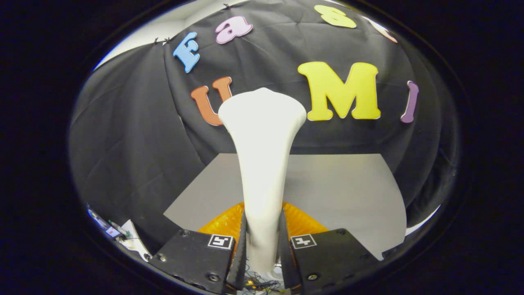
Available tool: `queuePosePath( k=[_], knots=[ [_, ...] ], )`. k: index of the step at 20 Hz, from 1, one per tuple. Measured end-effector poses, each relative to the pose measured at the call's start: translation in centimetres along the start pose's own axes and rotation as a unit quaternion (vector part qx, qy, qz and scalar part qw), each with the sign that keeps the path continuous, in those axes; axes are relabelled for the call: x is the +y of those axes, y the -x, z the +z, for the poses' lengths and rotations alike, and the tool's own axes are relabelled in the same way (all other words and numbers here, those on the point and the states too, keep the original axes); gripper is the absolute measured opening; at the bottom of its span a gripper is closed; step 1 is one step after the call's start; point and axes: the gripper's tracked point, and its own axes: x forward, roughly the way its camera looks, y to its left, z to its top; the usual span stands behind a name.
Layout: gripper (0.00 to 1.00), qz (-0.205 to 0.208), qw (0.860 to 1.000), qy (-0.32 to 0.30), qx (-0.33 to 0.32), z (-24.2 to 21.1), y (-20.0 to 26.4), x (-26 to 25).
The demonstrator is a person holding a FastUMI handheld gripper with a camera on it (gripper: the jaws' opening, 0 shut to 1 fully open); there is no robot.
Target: Iron the clothes twice with a garment steamer, once on the left side and once on the right side.
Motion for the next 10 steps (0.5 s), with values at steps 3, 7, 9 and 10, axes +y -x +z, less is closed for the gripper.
queuePosePath(
  k=[3,7,9,10],
  knots=[
    [0.38,0.0,1.0,-0.008,-0.023,-0.5,3.1,-0.6],
    [0.38,-0.019,0.998,-0.009,-0.066,-1.0,7.8,-2.9],
    [0.38,-0.033,0.996,-0.025,-0.082,-1.9,10.3,-4.6],
    [0.38,-0.039,0.995,-0.033,-0.087,-2.4,11.3,-5.4]
  ],
)
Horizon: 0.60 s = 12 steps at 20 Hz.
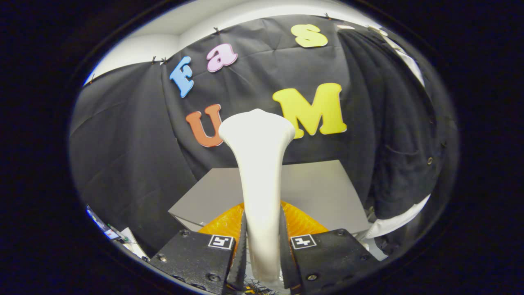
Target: Iron the clothes twice with a garment steamer, once on the left side and once on the right side.
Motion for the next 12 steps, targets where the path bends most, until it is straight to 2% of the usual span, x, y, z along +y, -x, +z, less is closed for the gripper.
queuePosePath(
  k=[6,12],
  knots=[
    [0.38,-0.046,0.997,-0.042,-0.046,1.1,6.3,-7.2],
    [0.38,-0.076,0.986,-0.071,-0.129,6.6,11.0,-14.2]
  ],
)
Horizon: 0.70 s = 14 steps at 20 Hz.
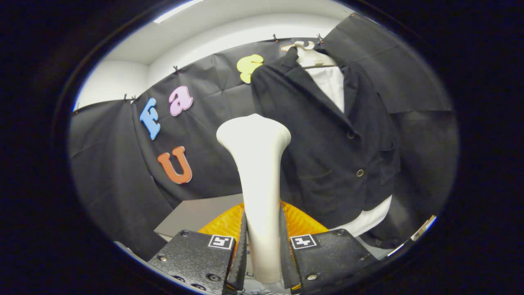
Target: Iron the clothes twice with a garment steamer, once on the left side and once on the right side.
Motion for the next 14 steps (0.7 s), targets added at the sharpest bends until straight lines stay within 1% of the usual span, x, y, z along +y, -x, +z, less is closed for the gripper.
queuePosePath(
  k=[5,7,9,14],
  knots=[
    [0.38,-0.011,0.997,0.014,-0.071,7.0,-0.6,-4.4],
    [0.38,-0.011,0.995,0.014,-0.101,10.0,-1.0,-5.6],
    [0.38,-0.002,0.992,0.019,-0.128,12.9,-1.2,-6.5],
    [0.37,0.007,0.977,0.054,-0.207,19.8,-2.0,-7.6]
  ],
)
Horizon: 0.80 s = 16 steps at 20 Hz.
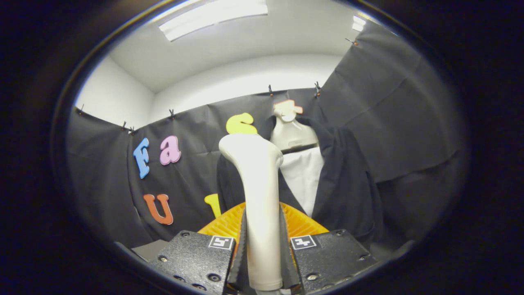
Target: Iron the clothes twice with a garment steamer, once on the left side and once on the right side.
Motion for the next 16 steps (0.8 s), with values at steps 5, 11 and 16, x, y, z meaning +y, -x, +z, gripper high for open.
queuePosePath(
  k=[5,11,16],
  knots=[
    [0.37,0.017,0.999,0.015,-0.035,3.2,-3.1,-0.2],
    [0.37,0.02,0.998,0.038,-0.042,3.6,-5.7,-0.2],
    [0.37,0.005,0.999,0.049,-0.02,0.9,-5.8,-1.6]
  ],
)
